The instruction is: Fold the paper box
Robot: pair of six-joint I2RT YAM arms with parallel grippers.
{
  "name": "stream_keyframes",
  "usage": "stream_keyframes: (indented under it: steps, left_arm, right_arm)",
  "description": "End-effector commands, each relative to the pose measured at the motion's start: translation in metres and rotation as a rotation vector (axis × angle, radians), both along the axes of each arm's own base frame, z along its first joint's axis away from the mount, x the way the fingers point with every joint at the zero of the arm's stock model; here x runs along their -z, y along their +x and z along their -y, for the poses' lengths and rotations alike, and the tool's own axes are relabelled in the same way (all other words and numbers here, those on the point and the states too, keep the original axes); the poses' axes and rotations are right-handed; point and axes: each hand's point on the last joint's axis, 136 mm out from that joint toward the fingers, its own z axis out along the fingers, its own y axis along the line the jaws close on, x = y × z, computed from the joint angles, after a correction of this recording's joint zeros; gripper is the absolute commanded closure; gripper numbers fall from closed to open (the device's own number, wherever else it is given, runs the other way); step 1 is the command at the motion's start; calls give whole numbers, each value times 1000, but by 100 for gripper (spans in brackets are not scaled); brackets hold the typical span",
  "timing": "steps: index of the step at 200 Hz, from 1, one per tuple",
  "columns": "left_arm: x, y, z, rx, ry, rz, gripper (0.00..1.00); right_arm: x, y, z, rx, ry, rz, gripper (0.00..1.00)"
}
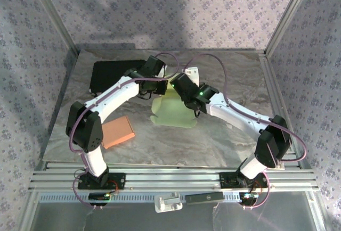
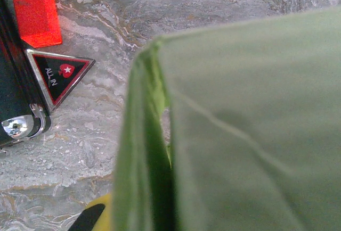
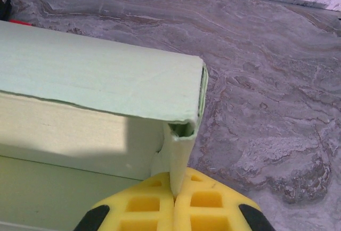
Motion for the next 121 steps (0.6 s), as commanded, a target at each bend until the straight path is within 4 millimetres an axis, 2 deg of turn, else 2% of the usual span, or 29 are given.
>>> stream_keyframes:
  steps: [1,29,95,121]
  left_arm:
    - [-27,-13,11,49,-52,26,100]
    - [-27,-13,11,46,-50,26,100]
    - [-21,-16,9,46,-32,2,100]
    - [-21,-15,8,41,-29,3,100]
  right_arm:
    - [-6,8,-1,16,4,8,91]
    - [-2,13,-1,12,29,-13,85]
    - [-1,18,7,44,21,-20,86]
    - [1,20,9,68,7,-26,82]
